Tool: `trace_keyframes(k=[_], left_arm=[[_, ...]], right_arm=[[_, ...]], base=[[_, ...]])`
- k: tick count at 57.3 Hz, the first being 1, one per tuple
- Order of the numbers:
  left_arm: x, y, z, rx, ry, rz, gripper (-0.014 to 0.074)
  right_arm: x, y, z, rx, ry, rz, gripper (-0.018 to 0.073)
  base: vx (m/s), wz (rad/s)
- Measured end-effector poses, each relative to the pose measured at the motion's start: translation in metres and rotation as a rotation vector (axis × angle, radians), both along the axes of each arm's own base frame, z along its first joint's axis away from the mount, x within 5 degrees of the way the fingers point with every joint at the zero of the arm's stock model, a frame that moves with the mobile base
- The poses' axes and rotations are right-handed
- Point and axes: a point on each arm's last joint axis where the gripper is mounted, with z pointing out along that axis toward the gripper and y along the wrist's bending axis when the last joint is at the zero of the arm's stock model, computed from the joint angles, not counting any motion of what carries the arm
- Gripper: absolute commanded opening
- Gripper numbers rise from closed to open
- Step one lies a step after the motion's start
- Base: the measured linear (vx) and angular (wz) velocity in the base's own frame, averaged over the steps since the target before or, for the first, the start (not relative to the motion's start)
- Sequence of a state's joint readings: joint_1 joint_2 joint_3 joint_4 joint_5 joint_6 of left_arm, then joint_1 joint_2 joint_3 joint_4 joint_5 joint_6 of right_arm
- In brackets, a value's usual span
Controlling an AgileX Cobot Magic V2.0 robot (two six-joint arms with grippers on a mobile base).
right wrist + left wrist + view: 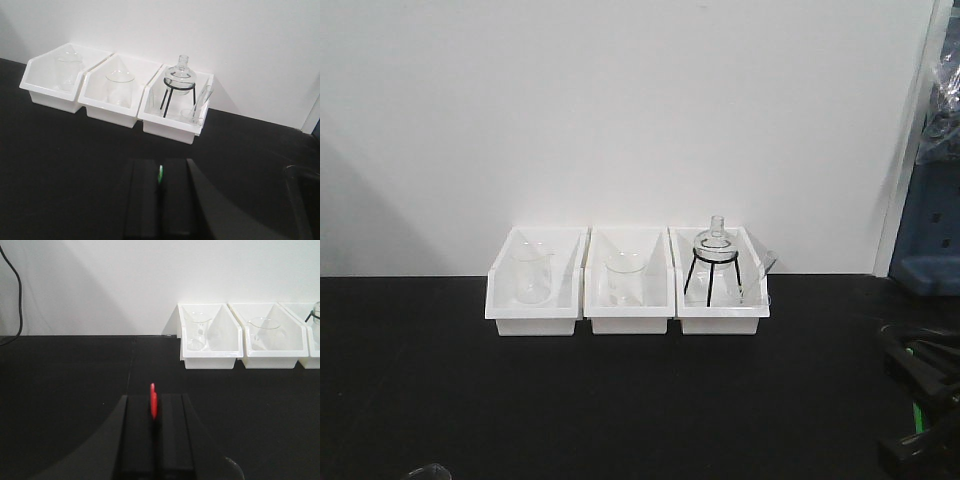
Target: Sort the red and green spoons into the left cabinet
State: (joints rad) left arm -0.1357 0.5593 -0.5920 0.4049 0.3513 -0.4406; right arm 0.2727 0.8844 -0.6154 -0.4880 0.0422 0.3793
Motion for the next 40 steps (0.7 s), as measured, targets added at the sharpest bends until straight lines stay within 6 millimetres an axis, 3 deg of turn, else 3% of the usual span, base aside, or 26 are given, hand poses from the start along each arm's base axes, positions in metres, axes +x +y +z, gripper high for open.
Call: trace_keyframes(k=[40], left_arm=[[-0.0001,0.0001,-0.0004,-0.001,0.004,0.002,0.0065]], right_arm=[[0.0,0.0,0.0,0.0,0.0,0.0,-0.0006]], base=[[0.0,0.0]])
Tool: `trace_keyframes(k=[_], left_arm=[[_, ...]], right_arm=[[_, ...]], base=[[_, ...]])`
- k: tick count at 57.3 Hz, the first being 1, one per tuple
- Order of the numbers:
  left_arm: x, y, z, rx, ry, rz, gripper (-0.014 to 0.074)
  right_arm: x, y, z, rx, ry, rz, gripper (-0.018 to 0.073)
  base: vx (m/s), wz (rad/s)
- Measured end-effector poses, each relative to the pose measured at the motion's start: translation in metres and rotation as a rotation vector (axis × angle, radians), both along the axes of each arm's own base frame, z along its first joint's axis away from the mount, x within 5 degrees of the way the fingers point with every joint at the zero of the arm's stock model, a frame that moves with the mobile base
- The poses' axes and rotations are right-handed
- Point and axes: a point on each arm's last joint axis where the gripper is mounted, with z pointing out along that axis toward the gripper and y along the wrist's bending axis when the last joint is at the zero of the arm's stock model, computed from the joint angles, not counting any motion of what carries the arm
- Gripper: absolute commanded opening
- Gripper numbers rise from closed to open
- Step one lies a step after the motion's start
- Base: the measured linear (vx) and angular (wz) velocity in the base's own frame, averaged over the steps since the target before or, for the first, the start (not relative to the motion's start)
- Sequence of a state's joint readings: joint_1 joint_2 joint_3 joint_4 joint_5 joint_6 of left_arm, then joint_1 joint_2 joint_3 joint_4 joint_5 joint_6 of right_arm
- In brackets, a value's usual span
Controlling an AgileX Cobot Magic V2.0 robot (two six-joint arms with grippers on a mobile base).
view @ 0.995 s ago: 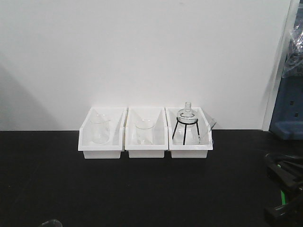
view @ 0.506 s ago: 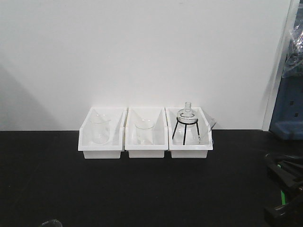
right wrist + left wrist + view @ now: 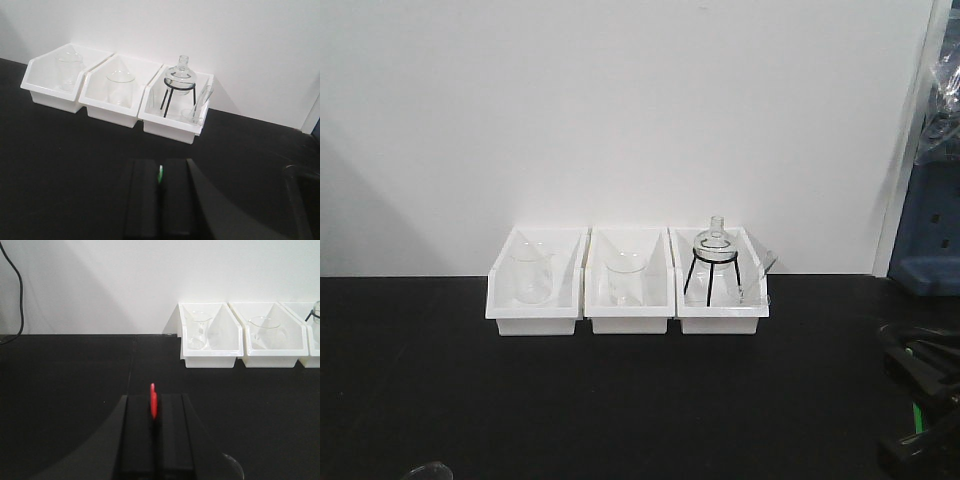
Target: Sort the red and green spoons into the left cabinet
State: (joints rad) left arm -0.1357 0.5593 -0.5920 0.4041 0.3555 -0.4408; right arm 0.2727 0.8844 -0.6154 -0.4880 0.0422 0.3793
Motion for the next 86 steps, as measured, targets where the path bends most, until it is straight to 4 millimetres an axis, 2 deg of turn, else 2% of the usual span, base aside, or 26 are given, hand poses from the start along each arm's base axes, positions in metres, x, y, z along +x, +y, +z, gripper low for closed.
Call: trace_keyframes(k=[51,86], left_arm=[[0.0,0.0,-0.0001,-0.002,0.001,0.0,0.0065],[0.0,0.0,-0.0001,-0.003,0.001,0.0,0.0065]], right_arm=[[0.0,0.0,-0.0001,0.0,0.001,0.0,-0.0006],[-0.0002,-0.0001,0.0,0.0,0.0,-0.001,-0.0006]], base=[[-0.18,0.02],[-0.27,0.27]])
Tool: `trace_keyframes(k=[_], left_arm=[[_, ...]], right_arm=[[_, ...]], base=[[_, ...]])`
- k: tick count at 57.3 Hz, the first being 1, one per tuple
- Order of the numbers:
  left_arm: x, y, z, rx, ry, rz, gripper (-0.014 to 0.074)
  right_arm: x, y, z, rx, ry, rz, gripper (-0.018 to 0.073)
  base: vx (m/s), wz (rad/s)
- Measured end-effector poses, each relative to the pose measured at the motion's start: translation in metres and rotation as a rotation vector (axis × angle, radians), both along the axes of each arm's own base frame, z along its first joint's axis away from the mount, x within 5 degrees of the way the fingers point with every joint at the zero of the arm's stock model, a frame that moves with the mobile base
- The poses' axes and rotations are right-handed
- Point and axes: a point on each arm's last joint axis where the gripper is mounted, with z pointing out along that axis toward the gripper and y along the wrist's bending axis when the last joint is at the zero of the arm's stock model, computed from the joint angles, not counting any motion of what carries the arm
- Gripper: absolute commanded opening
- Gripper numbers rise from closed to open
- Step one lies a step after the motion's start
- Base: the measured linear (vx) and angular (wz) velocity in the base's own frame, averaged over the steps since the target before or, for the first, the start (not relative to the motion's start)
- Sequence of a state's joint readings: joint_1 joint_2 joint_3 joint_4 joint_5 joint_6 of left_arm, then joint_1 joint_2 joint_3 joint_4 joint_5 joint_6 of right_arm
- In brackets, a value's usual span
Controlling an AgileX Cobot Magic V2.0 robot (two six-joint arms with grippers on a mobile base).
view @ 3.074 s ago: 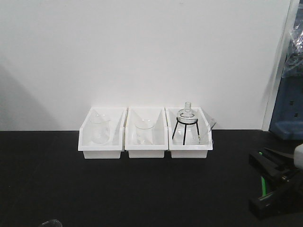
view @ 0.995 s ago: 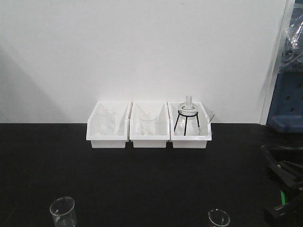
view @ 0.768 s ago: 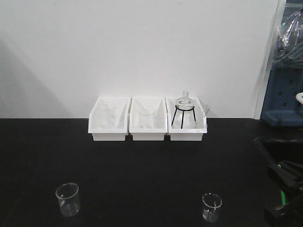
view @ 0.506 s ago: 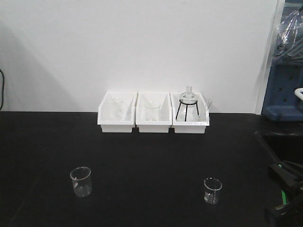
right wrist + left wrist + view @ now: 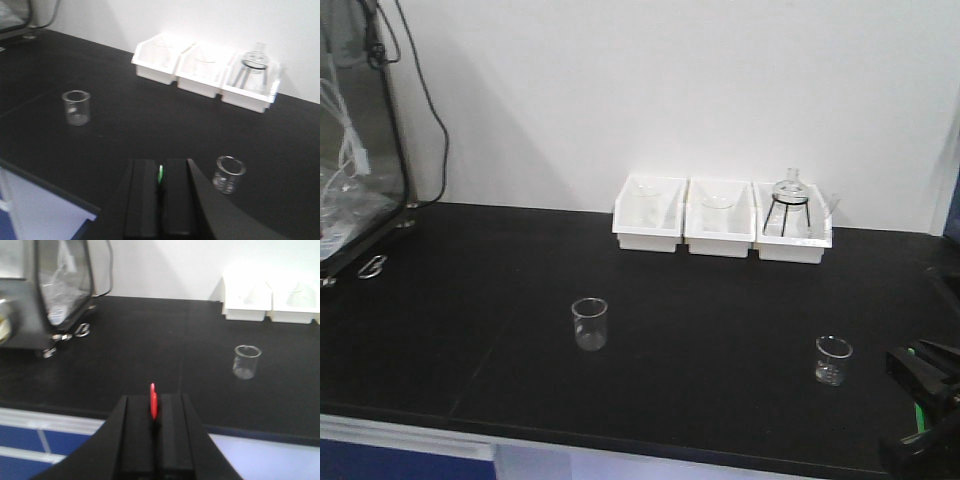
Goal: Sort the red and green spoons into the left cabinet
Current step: 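Drive the base away from the bench toward the grey cabinet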
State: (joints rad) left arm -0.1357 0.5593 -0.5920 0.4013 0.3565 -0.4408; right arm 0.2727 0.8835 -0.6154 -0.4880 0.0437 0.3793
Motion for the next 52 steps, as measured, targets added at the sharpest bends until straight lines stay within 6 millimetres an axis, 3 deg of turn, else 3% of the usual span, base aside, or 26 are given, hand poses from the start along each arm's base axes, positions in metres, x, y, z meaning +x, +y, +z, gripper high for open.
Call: trace_keyframes(k=[52], left_arm=[[0.0,0.0,0.0,0.0,0.0,0.0,0.0065]], right_arm=[[0.0,-0.0003,-0.0004,-0.002,0.005,-0.003,-0.0006]], base=[[-0.08,0.68]])
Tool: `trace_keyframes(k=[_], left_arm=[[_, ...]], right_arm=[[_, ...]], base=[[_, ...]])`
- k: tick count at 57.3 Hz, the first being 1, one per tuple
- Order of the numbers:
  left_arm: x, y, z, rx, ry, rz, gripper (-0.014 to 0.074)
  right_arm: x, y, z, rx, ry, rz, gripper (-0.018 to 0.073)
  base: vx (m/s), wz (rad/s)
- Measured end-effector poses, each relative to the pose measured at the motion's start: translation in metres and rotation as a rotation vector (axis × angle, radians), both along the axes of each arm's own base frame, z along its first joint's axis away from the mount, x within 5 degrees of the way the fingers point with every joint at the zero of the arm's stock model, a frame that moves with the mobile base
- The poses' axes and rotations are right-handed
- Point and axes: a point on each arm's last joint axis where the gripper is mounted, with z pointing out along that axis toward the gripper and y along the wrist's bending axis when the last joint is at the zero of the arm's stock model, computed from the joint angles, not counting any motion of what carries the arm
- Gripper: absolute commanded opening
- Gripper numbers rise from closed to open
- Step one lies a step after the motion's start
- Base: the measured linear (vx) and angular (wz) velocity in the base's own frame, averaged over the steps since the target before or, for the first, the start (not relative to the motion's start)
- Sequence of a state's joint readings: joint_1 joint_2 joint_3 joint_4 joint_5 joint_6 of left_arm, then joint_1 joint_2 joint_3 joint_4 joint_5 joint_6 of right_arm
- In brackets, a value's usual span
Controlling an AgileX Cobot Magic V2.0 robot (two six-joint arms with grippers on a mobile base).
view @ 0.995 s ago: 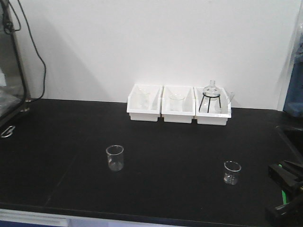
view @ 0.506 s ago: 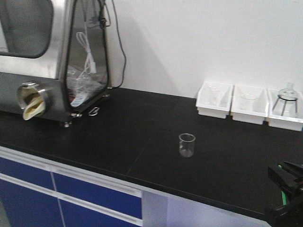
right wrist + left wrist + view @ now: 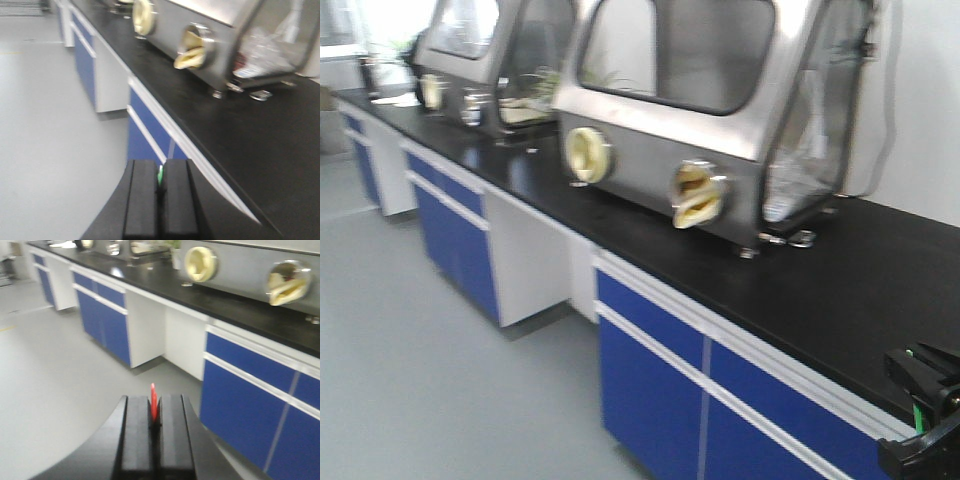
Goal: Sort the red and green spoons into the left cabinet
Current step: 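Drive the base away from the bench toward the grey cabinet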
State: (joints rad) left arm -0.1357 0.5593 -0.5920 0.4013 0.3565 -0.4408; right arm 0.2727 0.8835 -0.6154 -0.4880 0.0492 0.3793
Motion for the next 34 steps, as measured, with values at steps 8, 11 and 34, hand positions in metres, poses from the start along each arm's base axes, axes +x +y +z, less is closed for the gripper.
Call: trace_keyframes(k=[8,11,34], left_arm=[[0.0,0.0,0.0,0.0,0.0,0.0,0.0065],[0.0,0.0,0.0,0.0,0.0,0.0,0.0065],[0.0,0.0,0.0,0.0,0.0,0.0,0.0065]], right_arm=[[0.0,0.0,0.0,0.0,0.0,0.0,-0.0006],[0.0,0.0,0.0,0.0,0.0,0.0,-0.0006],[0.0,0.0,0.0,0.0,0.0,0.0,-0.0006]], base=[[0.08,0.59],[0.12,0.5],[0.16,0.5]])
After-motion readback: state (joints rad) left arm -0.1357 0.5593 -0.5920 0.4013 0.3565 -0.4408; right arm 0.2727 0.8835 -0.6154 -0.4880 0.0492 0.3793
